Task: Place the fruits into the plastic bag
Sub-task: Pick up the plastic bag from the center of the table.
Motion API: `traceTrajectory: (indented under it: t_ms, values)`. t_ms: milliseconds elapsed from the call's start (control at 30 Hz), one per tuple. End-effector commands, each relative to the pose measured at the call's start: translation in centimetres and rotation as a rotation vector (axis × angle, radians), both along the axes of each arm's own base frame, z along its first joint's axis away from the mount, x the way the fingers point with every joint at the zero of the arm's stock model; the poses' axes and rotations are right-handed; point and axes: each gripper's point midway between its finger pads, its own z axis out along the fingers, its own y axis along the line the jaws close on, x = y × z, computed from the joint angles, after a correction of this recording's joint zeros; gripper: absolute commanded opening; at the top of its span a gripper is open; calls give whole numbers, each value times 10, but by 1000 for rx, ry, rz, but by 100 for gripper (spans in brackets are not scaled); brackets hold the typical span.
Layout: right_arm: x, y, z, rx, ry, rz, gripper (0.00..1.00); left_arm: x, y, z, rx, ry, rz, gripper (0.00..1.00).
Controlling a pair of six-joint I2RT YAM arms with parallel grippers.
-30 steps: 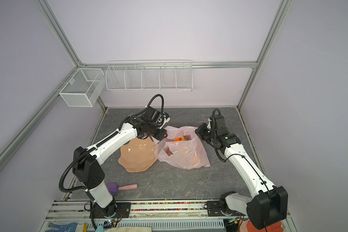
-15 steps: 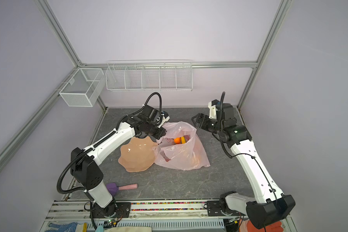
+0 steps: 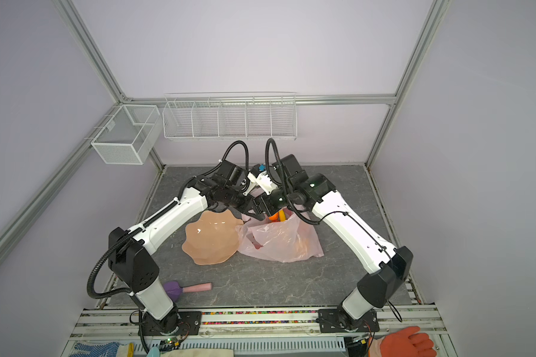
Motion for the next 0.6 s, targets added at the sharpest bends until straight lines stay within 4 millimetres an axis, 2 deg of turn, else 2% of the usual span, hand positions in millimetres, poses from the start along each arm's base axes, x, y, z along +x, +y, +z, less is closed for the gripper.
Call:
traceTrajectory:
  t_ms: [0,100,300,567]
  values:
    - [-17,-6,-26,-152,-51,142,88,0,-1,7,-21,11,-7,0]
    - [-22,-2,-47,-218,-73,203,88,0,-1,5,-24,24,-11,0]
    - [-23,3,-74,-293,-93,271,88,-1,-1,2,-22,40,-16,0]
    - [-23,0,-114,-432,-101,319,85,0,-3,-1,-22,58,-24,0]
